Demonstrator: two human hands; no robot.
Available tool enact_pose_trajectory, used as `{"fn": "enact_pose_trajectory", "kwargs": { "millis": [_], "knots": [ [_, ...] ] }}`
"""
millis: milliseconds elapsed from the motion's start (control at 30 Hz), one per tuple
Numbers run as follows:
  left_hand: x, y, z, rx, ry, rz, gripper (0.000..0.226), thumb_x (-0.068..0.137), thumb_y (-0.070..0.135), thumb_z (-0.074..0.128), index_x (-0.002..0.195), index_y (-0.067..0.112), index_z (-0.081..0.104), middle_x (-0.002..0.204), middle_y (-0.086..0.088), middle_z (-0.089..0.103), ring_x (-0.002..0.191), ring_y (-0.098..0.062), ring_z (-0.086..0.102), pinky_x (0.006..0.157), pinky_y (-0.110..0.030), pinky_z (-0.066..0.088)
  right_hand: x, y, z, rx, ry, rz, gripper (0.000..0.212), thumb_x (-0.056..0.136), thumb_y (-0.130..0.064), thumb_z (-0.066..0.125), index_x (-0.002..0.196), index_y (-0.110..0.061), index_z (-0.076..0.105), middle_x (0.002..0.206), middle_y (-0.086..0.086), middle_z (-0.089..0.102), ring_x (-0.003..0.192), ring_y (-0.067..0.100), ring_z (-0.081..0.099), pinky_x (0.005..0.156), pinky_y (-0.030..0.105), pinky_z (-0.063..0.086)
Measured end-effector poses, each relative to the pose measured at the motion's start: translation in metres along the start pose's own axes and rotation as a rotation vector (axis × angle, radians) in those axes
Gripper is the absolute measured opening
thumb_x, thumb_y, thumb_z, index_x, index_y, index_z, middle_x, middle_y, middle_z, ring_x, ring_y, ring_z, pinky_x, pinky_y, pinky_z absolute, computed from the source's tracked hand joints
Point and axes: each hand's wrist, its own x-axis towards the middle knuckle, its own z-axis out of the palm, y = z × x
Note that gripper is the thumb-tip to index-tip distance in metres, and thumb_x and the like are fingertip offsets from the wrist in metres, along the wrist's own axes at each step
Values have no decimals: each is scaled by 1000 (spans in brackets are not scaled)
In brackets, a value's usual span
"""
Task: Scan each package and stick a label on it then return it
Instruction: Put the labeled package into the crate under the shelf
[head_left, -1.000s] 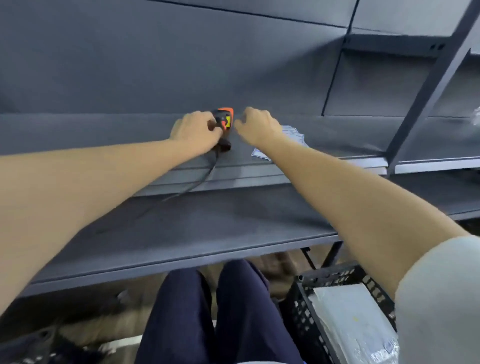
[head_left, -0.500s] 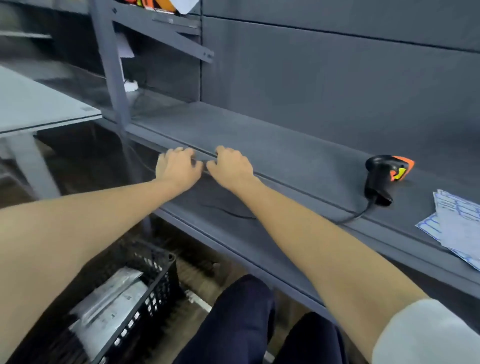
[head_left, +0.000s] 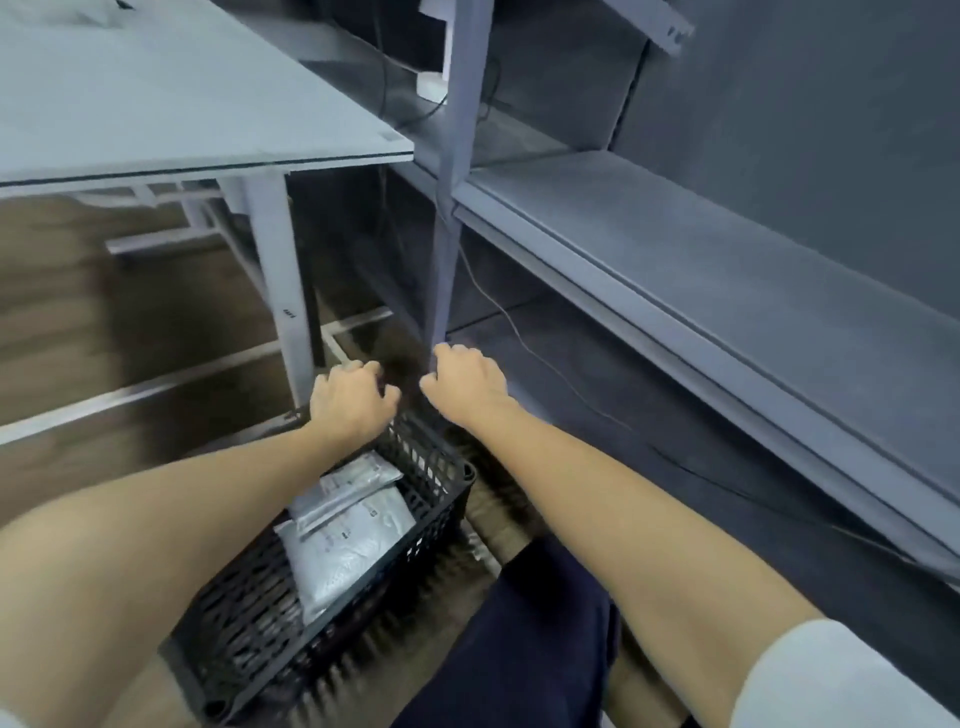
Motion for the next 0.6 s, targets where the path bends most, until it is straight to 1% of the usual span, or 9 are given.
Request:
{"fn": "enact_pose_trajectory", "kwargs": {
  "millis": [167, 300, 467, 600],
  "knots": [
    [-22, -68, 66, -20, -163, -176, 39, 92, 38, 43, 119, 15, 59, 121, -11, 61, 112, -32, 55, 94, -40, 40, 20, -27, 89, -16, -259, -57, 40, 95, -28, 44, 129, -8, 46, 133, 14, 50, 122, 34, 45, 97, 41, 37],
    [-49, -107, 126, -36, -332, -306, 48, 95, 41, 41, 136, 16, 48, 133, -9, 54, 120, -29, 50, 99, -38, 37, 22, -35, 160, -37, -442, -75, 41, 96, -30, 44, 130, -8, 45, 135, 13, 49, 125, 33, 44, 100, 41, 35],
    [-82, -130, 191, -88, -502, -419, 47, 94, 41, 39, 135, 19, 48, 137, -4, 52, 124, -25, 48, 102, -37, 35, 24, -42, 227, -28, -617, -49, 45, 95, -30, 43, 136, -9, 41, 140, 12, 46, 128, 32, 42, 105, 40, 31],
    [-101, -140, 233, -123, -596, -500, 47, 94, 42, 39, 135, 21, 48, 136, -3, 53, 125, -24, 48, 101, -37, 35, 30, -42, 267, -34, -713, -41, 46, 97, -32, 42, 137, -9, 40, 141, 13, 45, 129, 31, 42, 105, 39, 31]
  ]
}}
